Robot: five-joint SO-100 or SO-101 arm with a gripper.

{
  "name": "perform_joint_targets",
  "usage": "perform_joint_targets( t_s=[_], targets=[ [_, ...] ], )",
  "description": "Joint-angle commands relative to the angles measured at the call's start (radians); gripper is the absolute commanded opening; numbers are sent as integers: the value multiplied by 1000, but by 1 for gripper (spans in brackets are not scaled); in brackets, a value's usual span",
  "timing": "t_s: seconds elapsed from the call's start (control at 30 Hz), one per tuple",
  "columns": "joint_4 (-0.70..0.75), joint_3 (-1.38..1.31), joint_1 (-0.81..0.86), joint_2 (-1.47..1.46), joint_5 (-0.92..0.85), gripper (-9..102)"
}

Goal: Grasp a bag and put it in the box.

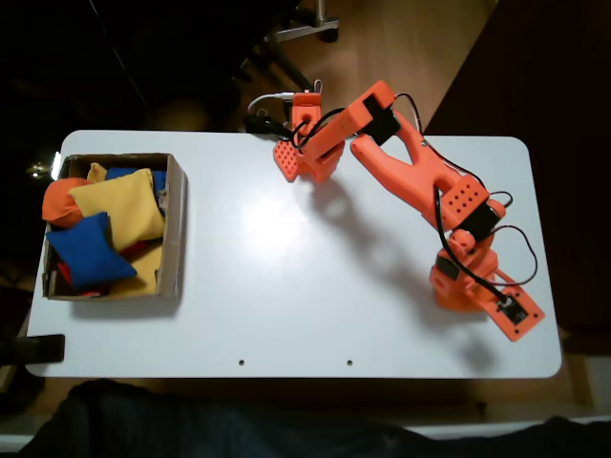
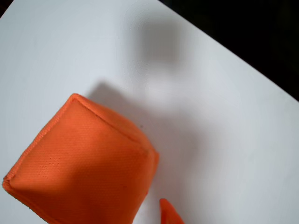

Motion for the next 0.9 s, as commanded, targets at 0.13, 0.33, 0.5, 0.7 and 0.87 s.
perform_joint_targets(
  t_s=[0.13,0.33,0.5,0.7,0.87],
  targets=[
    [-11,0,14,67,-6,70],
    [-11,2,6,66,0,70],
    [-32,2,17,49,-5,70],
    [-38,3,15,32,-6,70],
    [-52,3,-2,29,-5,70]
  ],
)
